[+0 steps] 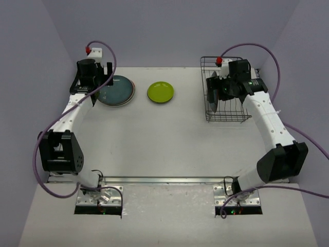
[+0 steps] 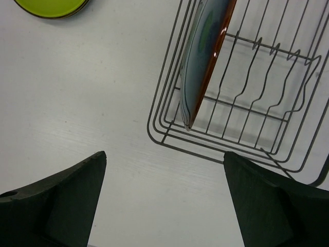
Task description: Unload the plates from the dish rack
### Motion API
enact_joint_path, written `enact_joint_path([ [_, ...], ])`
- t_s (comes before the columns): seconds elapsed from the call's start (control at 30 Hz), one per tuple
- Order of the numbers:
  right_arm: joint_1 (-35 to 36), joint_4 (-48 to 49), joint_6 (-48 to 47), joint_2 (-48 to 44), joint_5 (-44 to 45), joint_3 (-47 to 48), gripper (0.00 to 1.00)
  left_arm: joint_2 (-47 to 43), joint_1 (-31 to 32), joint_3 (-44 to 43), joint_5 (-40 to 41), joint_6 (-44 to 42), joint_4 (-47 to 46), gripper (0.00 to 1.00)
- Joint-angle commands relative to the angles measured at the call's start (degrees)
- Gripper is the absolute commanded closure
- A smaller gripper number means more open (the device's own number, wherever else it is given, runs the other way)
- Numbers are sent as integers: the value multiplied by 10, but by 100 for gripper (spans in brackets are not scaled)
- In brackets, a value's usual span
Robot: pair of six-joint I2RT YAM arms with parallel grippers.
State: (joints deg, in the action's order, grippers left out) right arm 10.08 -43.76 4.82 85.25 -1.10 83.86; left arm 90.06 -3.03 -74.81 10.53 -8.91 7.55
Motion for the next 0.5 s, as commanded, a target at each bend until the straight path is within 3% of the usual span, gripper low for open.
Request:
enact_joint_path([
  [0.0,-11,-6,3,53,-46,60,5,-69,15,39,39,-47,-12,8],
  [0.3,-27,25,4,153,-47,101,4,-152,24,51,-69,21,105,7],
  [0.47,-32,75,-11,178,-44,80,12,-187,24,58,-120,38,139,6],
])
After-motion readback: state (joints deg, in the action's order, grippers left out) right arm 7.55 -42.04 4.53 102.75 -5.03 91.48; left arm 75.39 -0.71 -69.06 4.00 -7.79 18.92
